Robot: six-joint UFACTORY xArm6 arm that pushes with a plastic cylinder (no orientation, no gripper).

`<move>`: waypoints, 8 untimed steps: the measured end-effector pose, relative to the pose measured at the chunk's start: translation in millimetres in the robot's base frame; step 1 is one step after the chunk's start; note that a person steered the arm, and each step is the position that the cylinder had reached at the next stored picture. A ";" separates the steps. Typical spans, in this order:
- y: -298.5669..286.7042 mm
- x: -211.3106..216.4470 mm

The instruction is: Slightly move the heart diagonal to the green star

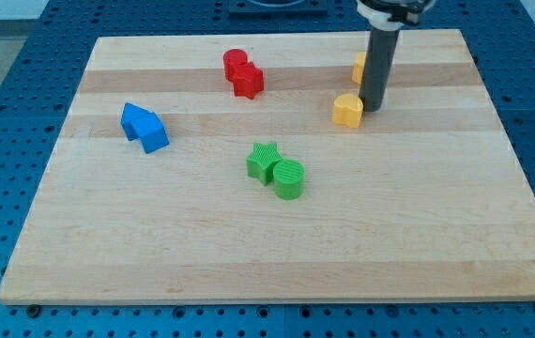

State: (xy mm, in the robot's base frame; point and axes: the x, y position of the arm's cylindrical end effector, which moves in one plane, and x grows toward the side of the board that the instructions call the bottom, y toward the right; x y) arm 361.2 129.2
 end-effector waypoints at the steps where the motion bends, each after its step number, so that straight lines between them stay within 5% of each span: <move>1: 12.4 12.4; 8: -35.4 37.2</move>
State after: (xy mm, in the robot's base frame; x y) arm 398.4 93.8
